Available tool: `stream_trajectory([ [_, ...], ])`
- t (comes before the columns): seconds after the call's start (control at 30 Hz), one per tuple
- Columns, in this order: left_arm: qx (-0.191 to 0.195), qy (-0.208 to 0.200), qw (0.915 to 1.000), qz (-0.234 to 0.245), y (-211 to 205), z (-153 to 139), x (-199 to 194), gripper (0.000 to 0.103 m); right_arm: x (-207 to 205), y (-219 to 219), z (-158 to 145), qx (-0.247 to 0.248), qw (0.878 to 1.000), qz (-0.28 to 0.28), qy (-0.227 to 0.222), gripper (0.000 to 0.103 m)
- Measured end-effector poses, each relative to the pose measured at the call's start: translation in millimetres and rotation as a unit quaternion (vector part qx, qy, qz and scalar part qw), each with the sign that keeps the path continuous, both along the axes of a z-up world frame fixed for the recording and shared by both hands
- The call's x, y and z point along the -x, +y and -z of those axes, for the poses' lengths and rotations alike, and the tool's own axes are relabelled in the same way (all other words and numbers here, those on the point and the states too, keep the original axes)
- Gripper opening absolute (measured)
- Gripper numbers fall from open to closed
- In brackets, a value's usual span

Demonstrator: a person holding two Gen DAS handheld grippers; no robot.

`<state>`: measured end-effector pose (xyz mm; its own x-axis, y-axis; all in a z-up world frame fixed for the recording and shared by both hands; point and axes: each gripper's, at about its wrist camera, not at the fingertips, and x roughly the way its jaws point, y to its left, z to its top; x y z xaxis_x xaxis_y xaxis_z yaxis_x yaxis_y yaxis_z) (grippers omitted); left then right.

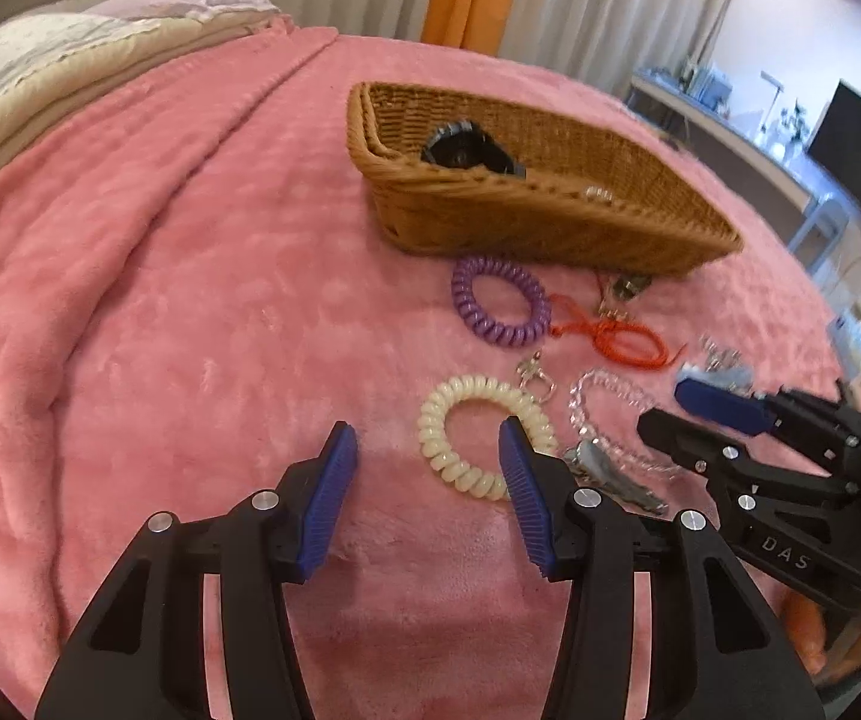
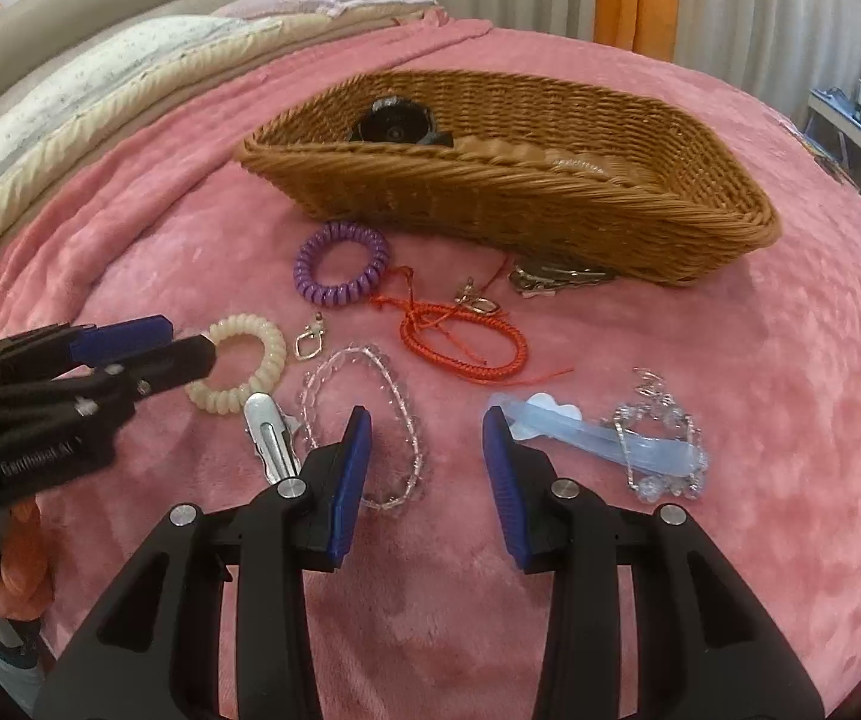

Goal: Organize jewelry
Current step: 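Grasp the cream coil hair tie with the left tool while the right tool grasps the crystal bracelet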

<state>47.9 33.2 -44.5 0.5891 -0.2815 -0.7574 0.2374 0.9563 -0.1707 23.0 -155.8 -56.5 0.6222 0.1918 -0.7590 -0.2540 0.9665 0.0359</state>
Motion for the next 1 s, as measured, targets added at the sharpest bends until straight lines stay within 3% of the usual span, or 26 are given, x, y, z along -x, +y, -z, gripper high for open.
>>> stream_trajectory([
  [0.1,-0.020,-0.004,0.9998,0.001,-5.1,0.7,0.3,0.047,-0.4,5.5,1.4,0.015,1.000,0.001,-0.004,0.032],
  [0.13,-0.027,-0.006,0.9996,0.001,-6.6,1.1,0.5,0.040,-0.4,6.6,1.8,0.017,1.000,0.000,-0.005,0.026],
  [0.17,-0.031,-0.006,0.9995,0.004,-8.1,2.1,1.0,0.024,0.2,7.7,2.0,0.018,1.000,-0.002,-0.006,0.017],
  [0.2,-0.031,-0.003,0.9995,0.010,-9.7,3.0,1.0,0.017,1.8,9.4,1.6,0.022,1.000,-0.004,-0.009,0.011],
  [0.3,-0.046,-0.012,0.9988,0.009,-13.7,1.9,2.8,0.010,5.3,10.8,0.1,0.027,1.000,-0.003,-0.016,0.006],
  [0.67,-0.024,-0.045,0.9986,0.015,-10.1,-8.9,12.9,0.008,18.6,-6.6,-18.2,-0.025,0.999,0.004,-0.034,0.006],
  [1.0,-0.001,-0.087,0.9960,0.021,-13.1,-39.6,28.3,0.008,32.7,-23.0,-49.9,-0.060,0.996,0.014,-0.058,0.006],
])
